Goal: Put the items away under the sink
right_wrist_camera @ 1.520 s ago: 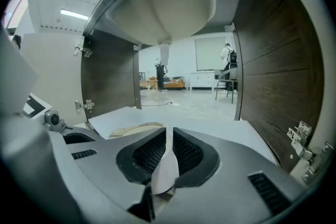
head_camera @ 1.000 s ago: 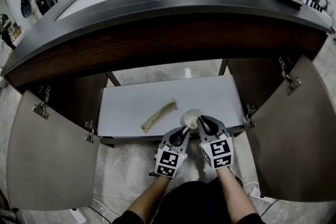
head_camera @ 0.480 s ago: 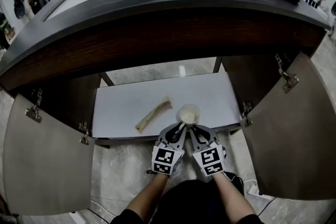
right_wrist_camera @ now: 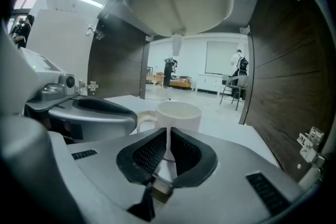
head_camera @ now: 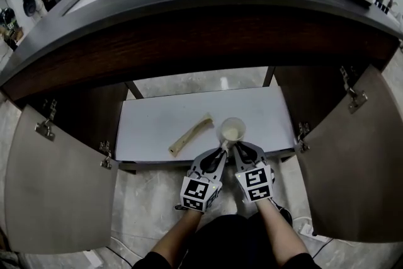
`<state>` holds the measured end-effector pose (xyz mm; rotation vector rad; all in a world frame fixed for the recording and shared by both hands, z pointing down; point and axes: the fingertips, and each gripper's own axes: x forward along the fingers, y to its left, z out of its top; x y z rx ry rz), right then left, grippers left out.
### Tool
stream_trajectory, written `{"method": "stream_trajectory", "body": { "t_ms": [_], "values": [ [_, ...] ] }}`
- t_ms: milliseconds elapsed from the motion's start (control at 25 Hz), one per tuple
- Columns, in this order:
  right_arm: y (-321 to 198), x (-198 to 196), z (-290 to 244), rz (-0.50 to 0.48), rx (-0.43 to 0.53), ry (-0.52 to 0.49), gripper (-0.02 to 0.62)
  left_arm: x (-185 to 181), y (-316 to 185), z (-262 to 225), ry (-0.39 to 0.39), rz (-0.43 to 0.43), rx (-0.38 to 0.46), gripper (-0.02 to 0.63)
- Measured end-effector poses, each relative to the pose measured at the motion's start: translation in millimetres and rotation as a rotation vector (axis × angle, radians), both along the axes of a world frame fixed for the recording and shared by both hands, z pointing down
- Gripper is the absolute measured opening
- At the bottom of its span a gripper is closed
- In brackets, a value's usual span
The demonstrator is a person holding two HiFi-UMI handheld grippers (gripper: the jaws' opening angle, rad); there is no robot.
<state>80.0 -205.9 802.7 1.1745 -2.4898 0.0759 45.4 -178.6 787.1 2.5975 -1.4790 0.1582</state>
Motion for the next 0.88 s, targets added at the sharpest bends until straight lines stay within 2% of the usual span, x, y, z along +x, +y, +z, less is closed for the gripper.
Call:
{"method": "stream_trajectory", "body": {
  "t_ms": [280,560,880],
  "values": [
    [-14.1,-12.1,0.1,-0.013,0.0,0.01,0.041,3.2,1.4,4.9,0.01,0.032,-0.019,0.031],
    [-1.4,-14.6,-4.5,-0.048,-0.019,-0.04,0.041,-0.6,2.9,11.4,0.024,0.022,-0.051,0.019],
    [21.6,-13.6,-34.9,-0.095,0.013,-0.138,0.041,0.0,8.9,-10.5,0.047,-0.028,0.006,0.009]
  ]
}}
